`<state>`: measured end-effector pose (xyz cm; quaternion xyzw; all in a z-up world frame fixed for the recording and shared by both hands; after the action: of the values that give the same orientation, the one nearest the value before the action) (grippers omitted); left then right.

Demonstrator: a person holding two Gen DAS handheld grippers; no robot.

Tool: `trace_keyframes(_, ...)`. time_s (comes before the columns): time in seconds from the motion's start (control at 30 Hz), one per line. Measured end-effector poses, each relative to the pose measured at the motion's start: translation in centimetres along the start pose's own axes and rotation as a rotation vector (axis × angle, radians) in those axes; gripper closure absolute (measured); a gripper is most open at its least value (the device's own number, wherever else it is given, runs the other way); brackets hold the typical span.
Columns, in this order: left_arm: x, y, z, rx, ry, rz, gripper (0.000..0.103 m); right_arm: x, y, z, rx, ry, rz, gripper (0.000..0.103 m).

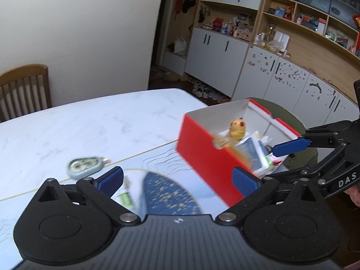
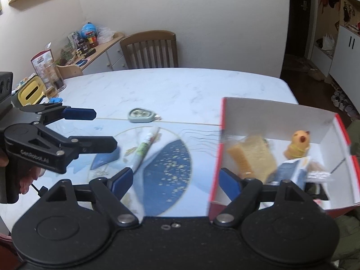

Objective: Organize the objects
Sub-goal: 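Withdraw both grippers from the shoebox back over the placemat, then grasp the grey tape dispenser with the left gripper while the right grasps the glue stick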

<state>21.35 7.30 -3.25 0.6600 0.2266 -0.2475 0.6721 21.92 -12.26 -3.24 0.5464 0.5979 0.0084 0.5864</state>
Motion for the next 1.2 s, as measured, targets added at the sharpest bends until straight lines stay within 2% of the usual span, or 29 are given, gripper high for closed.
trace_keyframes(0.17,0.2,-1.0,-3.1,0.015,0.058,-0.008,0.000,2.3,0.0,-2.2,-0.013,0.012,-0.034,0.019)
trace_keyframes(0.3,0.7,-1.3,-5.2,0.067,0.098,-0.016,0.000,4.2,0.1,-3.5,-0.018,0.016,-0.064,0.019)
trace_keyframes(0.6,3.9,-2.0,-10.4,0.160,0.167,-0.046,0.000,9.0,1.1,-5.3,-0.029,-0.007,-0.117,0.019)
trace_keyframes(0.8,7.4,-2.1,-12.4,0.234,0.161,-0.060,0.000,12.5,1.3,-5.1,0.002,-0.037,-0.148,0.019)
trace_keyframes(1.03,11.4,-1.8,-13.0,0.318,0.113,-0.075,0.000,15.7,1.8,-4.4,0.023,-0.075,-0.176,0.019)
trace_keyframes(1.2,14.1,-1.5,-13.4,0.345,0.107,-0.083,0.000,17.7,2.3,-3.7,0.051,-0.096,-0.187,0.020)
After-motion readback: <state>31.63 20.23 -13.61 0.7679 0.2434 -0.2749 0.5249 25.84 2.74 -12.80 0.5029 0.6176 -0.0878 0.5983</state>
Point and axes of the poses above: each gripper's, at about its wrist camera, not at the fingertips, and x roughly the way its jaws point, z to its right, y to its top, the point moved 2 cm from there along x, roughly the way its jaws point, and after that the axes turned 13 degrees about y, right-handed, at the moved point
